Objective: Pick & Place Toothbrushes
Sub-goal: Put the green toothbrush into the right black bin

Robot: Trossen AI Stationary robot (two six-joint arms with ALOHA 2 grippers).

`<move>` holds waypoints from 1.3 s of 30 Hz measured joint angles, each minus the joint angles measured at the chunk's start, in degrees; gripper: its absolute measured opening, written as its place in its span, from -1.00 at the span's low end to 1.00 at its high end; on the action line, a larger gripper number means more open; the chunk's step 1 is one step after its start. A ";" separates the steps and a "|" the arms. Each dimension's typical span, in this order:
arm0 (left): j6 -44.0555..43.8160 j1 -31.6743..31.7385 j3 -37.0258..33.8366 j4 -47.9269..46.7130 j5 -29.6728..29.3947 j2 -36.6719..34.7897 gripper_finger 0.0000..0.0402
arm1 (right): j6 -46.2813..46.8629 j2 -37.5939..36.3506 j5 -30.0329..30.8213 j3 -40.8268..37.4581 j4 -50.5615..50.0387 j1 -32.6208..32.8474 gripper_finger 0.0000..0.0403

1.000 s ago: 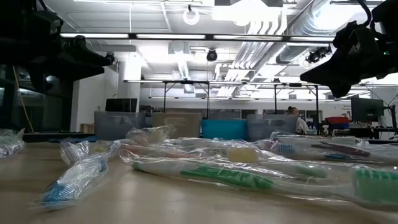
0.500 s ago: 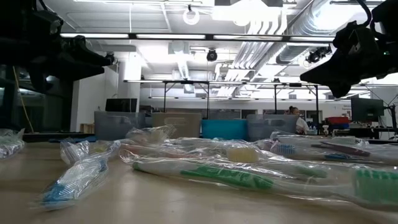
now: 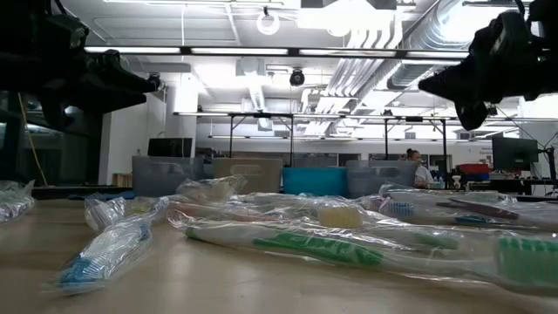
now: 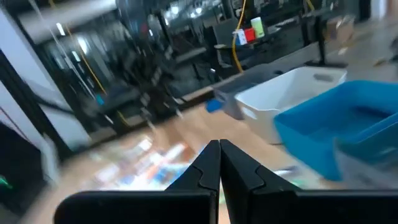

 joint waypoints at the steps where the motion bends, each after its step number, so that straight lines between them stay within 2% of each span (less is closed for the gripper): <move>1: 0.00 0.01 0.00 0.01 0.00 0.00 -0.04 | 1.68 -0.01 -0.37 -0.01 0.31 0.01 -0.99; 5: 0.00 0.00 0.00 0.01 0.01 0.00 -0.04 | 1.03 0.01 2.25 -0.01 0.73 0.01 -0.99; 8: 0.00 0.01 0.00 -0.01 0.01 0.02 -0.04 | 6.70 0.01 6.17 -0.01 0.81 0.01 -0.99; 14: 0.00 0.01 0.00 0.01 0.01 0.00 -0.04 | 12.78 0.07 6.50 3.08 -3.26 0.01 -0.99; 21: 0.00 -0.01 0.00 0.01 0.01 0.00 -0.04 | 20.76 3.42 6.38 15.41 -23.03 0.08 -0.99; 28: 0.00 0.00 0.00 -0.01 -0.01 0.00 -0.04 | 34.43 12.79 2.76 27.10 -43.26 2.91 -0.99; 32: 0.00 0.01 0.00 -0.01 0.01 0.00 -0.04 | 41.39 19.05 -0.88 30.07 -47.82 6.26 -0.99; 39: 0.00 0.00 0.00 0.00 0.00 0.00 -0.04 | 57.85 27.98 -5.87 32.17 -49.45 14.97 -0.99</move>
